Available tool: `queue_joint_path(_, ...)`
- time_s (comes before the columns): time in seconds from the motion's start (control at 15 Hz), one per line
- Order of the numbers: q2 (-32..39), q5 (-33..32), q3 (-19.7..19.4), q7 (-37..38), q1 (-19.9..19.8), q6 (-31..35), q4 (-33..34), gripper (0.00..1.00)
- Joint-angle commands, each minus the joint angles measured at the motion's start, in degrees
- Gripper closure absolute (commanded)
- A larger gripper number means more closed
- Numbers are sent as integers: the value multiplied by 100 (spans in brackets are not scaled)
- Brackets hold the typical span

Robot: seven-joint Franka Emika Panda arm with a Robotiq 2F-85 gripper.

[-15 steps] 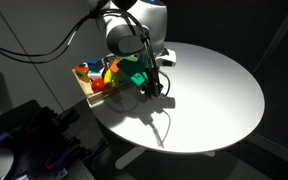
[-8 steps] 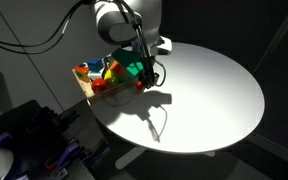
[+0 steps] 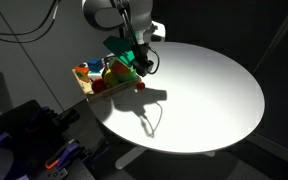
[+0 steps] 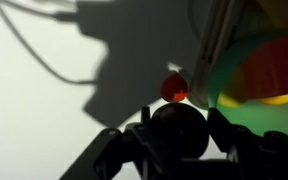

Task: Move the box to the left, then put the red object in the bowl

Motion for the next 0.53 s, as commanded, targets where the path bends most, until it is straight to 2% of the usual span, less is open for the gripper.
queue_joint_path(0.0,-409,253,-14,-290,154,-34,-284,66)
queue_joint_path(0.47,-498,228,-1,-314,595,280,-441,66)
